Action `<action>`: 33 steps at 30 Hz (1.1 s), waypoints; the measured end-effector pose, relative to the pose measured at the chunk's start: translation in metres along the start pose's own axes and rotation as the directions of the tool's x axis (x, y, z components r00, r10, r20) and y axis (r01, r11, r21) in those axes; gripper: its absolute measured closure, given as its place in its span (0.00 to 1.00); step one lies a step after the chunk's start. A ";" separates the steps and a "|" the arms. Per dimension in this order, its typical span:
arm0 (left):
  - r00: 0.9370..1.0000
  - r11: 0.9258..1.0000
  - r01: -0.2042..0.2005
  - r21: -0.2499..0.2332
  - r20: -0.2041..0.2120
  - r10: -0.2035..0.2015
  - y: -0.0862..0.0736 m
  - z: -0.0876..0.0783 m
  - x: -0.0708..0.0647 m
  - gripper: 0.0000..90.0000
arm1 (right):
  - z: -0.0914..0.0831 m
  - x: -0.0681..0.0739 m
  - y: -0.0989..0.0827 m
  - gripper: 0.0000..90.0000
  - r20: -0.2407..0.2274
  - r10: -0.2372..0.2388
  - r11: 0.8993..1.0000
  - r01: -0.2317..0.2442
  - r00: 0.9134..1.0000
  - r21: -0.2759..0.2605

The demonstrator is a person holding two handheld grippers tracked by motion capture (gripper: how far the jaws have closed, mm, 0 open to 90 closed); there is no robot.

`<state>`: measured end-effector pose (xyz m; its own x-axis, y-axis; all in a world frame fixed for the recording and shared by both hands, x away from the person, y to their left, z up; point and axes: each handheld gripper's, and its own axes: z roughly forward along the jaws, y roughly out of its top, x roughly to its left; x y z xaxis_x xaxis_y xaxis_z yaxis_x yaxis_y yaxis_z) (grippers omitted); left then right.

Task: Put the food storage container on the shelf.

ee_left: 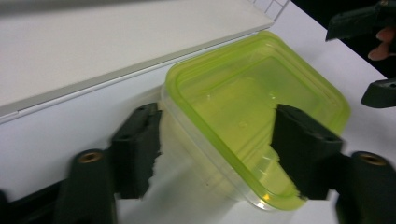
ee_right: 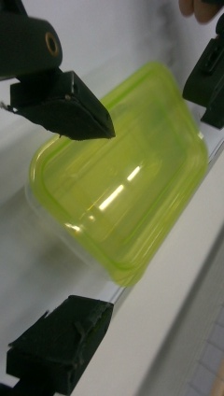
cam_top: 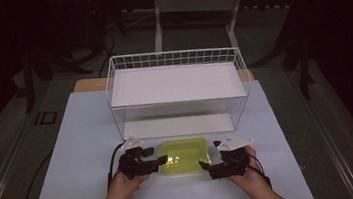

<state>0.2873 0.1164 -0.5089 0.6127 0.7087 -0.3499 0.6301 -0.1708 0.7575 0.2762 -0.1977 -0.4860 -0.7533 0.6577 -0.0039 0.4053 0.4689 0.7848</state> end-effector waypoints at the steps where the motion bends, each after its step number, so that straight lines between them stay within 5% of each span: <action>1: 1.000 1.000 0.007 0.008 0.001 -0.007 0.000 0.001 0.001 0.45 | 0.002 -0.002 -0.002 0.17 0.002 0.011 1.000 -0.011 1.000 0.006; 10: 0.998 0.996 0.049 0.068 0.045 -0.052 -0.006 0.006 0.003 0.64 | 0.013 -0.009 -0.010 0.29 0.009 0.077 0.994 -0.077 0.997 0.072; 17: 0.999 0.998 0.010 0.058 0.036 -0.012 -0.009 0.002 -0.005 0.69 | 0.010 -0.007 -0.008 0.49 -0.008 0.074 0.994 -0.073 0.997 0.076; 33: 0.998 0.997 -0.020 0.073 0.058 0.016 -0.012 -0.004 -0.013 0.77 | 0.001 0.001 -0.007 0.68 -0.024 0.104 0.990 -0.101 0.994 0.101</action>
<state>0.2699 0.1120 -0.5111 0.6493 0.6649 -0.3692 0.6509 -0.2346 0.7221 0.2726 -0.1999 -0.4920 -0.7195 0.6883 0.0930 0.5295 0.4570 0.7147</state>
